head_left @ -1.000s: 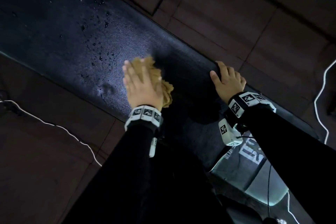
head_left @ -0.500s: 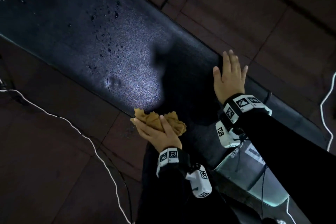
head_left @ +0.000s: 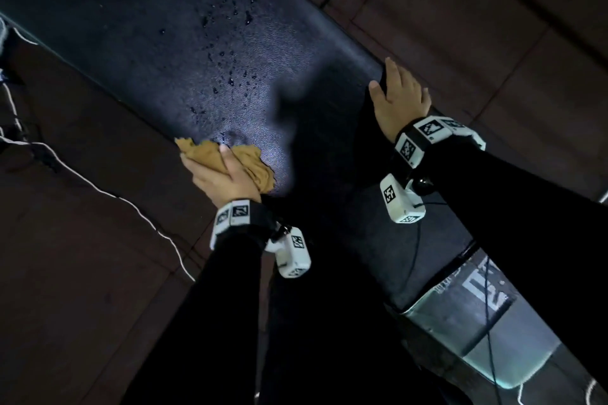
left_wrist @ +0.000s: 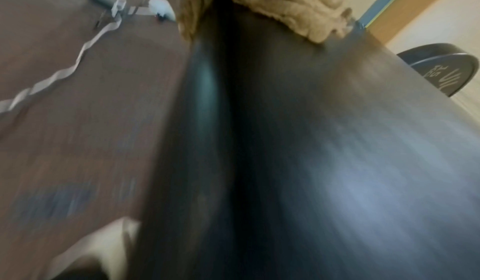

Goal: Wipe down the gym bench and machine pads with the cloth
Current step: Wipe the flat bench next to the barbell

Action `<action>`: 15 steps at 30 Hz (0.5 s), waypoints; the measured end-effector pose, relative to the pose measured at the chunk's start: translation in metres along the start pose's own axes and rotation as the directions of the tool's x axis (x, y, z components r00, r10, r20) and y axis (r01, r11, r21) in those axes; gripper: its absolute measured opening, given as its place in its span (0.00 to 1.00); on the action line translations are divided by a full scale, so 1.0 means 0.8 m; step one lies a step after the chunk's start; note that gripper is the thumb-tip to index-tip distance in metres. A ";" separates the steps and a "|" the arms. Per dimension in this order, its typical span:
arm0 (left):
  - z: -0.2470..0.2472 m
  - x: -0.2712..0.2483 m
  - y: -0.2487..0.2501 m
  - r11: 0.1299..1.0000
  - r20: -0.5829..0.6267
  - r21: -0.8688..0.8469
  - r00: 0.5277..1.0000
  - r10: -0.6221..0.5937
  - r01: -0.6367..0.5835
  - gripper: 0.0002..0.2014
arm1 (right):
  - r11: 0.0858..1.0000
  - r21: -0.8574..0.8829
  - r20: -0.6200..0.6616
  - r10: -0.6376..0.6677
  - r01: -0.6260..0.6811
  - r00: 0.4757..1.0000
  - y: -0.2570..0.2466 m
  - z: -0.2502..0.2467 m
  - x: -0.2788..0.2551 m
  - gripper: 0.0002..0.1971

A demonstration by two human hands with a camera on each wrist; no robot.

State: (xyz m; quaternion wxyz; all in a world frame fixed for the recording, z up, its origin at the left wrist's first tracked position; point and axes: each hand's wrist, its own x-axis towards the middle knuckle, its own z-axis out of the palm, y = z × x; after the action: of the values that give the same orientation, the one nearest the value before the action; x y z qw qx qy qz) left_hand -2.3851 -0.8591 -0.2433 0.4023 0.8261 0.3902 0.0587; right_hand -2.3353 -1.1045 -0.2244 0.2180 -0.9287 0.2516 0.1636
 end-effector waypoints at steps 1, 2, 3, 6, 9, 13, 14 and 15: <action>-0.002 0.013 0.000 1.000 0.004 -0.006 1.000 0.008 -0.008 0.34 | 1.000 -0.007 0.000 0.014 -0.014 1.000 0.000 0.001 0.003 0.28; -0.003 0.023 0.000 1.000 0.009 -0.012 1.000 0.005 -0.005 0.35 | 1.000 -0.013 0.002 0.025 -0.025 1.000 0.000 0.002 0.005 0.28; -0.004 0.027 0.000 1.000 0.016 -0.018 1.000 -0.004 0.004 0.35 | 0.999 -0.016 0.007 0.032 -0.032 0.999 0.000 0.003 0.007 0.29; -0.004 0.012 -0.001 0.999 0.028 -0.037 0.999 -0.031 0.032 0.35 | 0.999 -0.023 0.018 0.043 -0.043 0.999 0.000 0.004 0.008 0.30; -0.005 -0.025 -0.009 0.995 0.042 -0.067 0.997 -0.068 0.070 0.35 | 0.996 -0.064 -0.032 0.052 -0.054 0.998 -0.004 0.007 0.006 0.30; -0.008 -0.070 -0.018 0.987 0.139 -0.077 0.982 -0.128 0.140 0.37 | 0.996 -0.069 -0.039 0.054 -0.057 0.998 -0.006 0.006 0.004 0.30; -0.008 -0.074 -0.018 0.987 0.146 -0.070 0.980 -0.134 0.146 0.37 | 0.996 -0.067 -0.033 0.053 -0.055 0.998 -0.006 0.006 0.005 0.30; -0.007 -0.073 -0.016 0.988 0.138 -0.066 0.982 -0.132 0.142 0.37 | 0.996 -0.070 -0.029 0.051 -0.053 0.998 -0.005 0.005 0.006 0.30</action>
State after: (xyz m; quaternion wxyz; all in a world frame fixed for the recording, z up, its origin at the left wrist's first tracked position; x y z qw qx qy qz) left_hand -2.4351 -0.8913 -0.2357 0.4615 0.7834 0.4162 -0.0096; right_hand -2.3305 -1.1013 -0.2285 0.1772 -0.9312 0.2724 0.1653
